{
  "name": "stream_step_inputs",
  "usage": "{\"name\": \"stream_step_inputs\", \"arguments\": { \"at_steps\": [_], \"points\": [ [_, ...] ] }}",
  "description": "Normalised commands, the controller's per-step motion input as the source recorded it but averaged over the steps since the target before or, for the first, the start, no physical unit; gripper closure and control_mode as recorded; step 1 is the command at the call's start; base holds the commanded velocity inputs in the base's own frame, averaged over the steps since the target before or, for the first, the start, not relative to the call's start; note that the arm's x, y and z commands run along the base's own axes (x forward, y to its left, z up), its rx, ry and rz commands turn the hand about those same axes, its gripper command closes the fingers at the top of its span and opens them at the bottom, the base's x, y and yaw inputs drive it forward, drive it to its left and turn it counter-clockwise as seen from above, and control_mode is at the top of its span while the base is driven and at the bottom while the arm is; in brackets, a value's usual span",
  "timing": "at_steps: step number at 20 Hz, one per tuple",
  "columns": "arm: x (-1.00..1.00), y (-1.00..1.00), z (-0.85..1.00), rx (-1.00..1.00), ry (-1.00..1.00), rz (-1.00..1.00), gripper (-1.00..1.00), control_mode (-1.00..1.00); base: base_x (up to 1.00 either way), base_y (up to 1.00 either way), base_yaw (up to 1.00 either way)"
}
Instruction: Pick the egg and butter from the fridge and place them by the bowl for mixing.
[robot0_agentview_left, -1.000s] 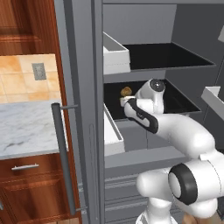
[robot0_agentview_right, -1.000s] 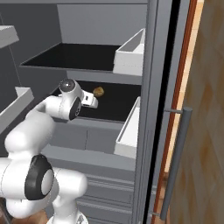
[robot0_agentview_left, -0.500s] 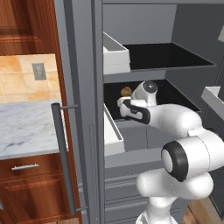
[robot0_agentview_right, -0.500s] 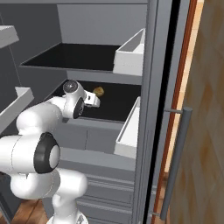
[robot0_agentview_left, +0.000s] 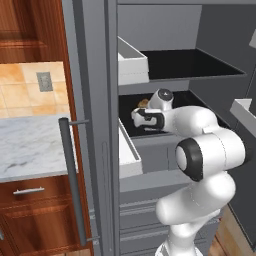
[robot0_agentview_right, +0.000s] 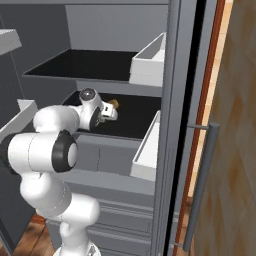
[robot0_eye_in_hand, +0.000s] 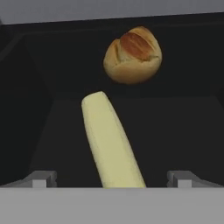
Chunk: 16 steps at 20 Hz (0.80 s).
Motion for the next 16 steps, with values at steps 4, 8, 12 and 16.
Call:
{"name": "stream_step_inputs", "arguments": {
  "at_steps": [4,8,12,16],
  "points": [
    [0.34,0.00,-0.25,0.00,0.01,-0.01,-1.00,-1.00,0.00,0.00,0.00],
    [0.28,0.00,-0.30,0.00,0.00,-0.01,-1.00,-1.00,0.00,0.00,0.00],
    [0.13,0.00,-0.21,0.00,0.00,0.00,-1.00,-1.00,0.00,0.00,0.00],
    [-0.17,0.00,-0.41,-0.01,0.00,0.00,-1.00,-1.00,0.00,0.00,0.00]
  ]
}}
